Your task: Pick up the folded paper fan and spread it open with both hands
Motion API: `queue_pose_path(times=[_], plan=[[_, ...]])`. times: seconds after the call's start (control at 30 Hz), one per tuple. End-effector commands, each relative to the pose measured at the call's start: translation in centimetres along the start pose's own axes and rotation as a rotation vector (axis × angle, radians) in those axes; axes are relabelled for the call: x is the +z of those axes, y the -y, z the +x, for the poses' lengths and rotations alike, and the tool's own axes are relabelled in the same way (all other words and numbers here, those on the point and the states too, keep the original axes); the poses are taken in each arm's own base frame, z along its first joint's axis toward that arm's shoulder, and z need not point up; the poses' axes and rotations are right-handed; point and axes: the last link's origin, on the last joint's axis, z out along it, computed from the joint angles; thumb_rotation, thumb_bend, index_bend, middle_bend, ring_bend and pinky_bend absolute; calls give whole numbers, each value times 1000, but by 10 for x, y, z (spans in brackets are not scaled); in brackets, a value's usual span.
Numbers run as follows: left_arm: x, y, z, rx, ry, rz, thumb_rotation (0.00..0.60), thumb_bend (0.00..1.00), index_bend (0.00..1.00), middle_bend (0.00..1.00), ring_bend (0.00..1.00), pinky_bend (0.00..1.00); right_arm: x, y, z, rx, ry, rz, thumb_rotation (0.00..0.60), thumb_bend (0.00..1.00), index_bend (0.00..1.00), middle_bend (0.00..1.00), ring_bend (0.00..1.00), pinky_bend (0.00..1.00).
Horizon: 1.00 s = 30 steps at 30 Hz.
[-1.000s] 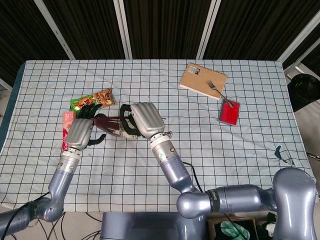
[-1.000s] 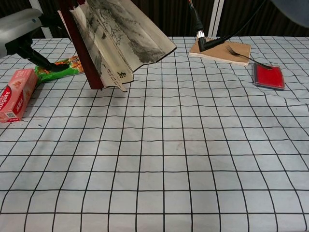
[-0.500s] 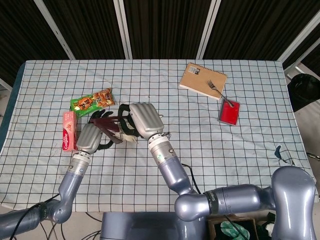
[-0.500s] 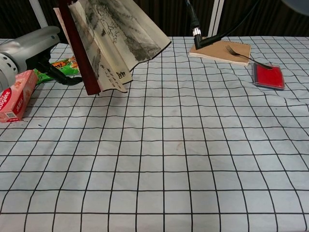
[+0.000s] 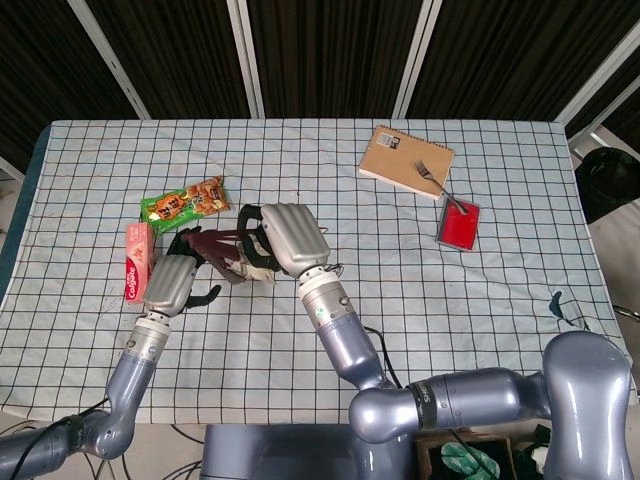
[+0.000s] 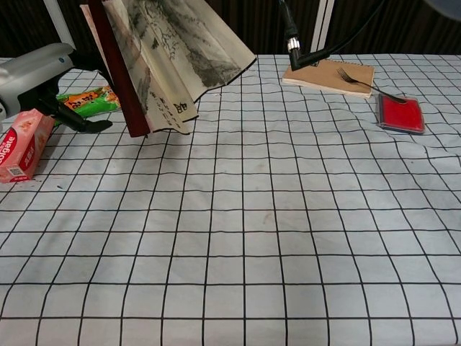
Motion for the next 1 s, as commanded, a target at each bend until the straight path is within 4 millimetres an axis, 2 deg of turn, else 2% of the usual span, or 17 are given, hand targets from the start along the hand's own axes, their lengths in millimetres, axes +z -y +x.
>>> queue_pose_path(times=[0.03,0.37,0.47,0.53,0.6,0.73,1.0], plan=[[1,-3,-4,-6,7,-2,600,282,403,118,0,0,-1,1,-1,4,3,1,600,894,855,927,949,890],[2,-25,-29,-74,2,-20,600,276,393,120,0,0,-4,6,-7,16,17,3,600,893,855,927,949,890],[6,-32,-35,-114,-48,-15,600,343,413,143,0,0,-5,8,-9,30,27,4,600,894,856,927,949,890],[7,-35,-41,-133,-62,-13,600,424,456,166,0,3,-6,8,-9,33,31,6,600,894,856,927,949,890],[7,-35,-43,-137,-65,-11,600,465,488,174,0,6,-7,8,-9,31,32,6,600,893,856,927,949,890],[5,-33,-43,-132,-77,-12,600,497,548,184,0,6,-7,7,-7,29,28,4,600,893,856,927,949,890],[4,-21,-30,-116,-114,7,600,511,567,187,0,6,-9,-5,-1,18,19,-21,600,894,856,927,949,890]])
